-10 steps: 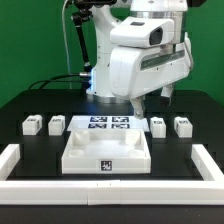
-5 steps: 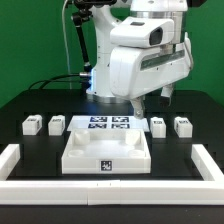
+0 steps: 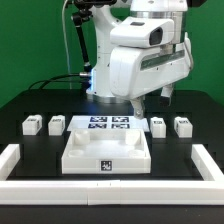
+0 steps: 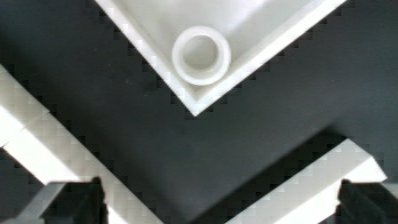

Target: Assemble square table

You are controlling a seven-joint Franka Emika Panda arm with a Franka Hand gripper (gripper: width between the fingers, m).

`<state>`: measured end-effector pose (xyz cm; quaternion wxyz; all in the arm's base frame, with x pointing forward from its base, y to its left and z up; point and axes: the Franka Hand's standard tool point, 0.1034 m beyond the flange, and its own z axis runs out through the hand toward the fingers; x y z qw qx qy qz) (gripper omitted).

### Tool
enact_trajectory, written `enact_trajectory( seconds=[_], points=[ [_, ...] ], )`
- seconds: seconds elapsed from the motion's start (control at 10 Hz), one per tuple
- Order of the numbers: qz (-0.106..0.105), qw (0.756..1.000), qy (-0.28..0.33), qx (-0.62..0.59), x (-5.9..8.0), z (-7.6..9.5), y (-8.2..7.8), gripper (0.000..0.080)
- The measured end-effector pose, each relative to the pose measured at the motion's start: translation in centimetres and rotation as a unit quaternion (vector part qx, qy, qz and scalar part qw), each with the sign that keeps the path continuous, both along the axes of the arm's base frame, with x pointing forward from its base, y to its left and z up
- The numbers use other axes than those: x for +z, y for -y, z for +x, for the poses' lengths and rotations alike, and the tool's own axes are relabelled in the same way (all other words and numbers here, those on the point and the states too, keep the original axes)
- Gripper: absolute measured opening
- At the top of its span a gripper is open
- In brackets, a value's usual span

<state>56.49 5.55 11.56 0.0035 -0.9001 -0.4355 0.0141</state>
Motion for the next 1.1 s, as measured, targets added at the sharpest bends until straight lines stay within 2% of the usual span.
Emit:
enact_trajectory(
  seconds=[0.1, 0.2, 0.3, 0.4, 0.6, 0.8, 0.9, 1.1],
  points=[
    [0.001, 1.000, -0.001, 0.016, 0.0, -0.1, 0.4, 0.0650],
    [0.003, 0.999, -0.003, 0.040, -0.1, -0.6, 1.5, 0.0650],
    [0.003, 0.999, 0.002, 0.052, -1.1, -1.9, 2.1, 0.0650],
    [0.004, 0.996, 0.002, 0.094, -2.4, -4.1, 2.6, 0.0650],
    [0.007, 0.984, 0.002, 0.180, -4.2, -8.1, 4.1, 0.0650],
    [0.011, 0.967, 0.001, 0.255, -5.7, -10.7, 4.9, 0.0650],
    [0.010, 0.957, 0.007, 0.289, -5.8, -10.7, 5.3, 0.0650],
    [0.010, 0.957, 0.007, 0.291, -5.8, -10.7, 5.3, 0.0650]
  ],
)
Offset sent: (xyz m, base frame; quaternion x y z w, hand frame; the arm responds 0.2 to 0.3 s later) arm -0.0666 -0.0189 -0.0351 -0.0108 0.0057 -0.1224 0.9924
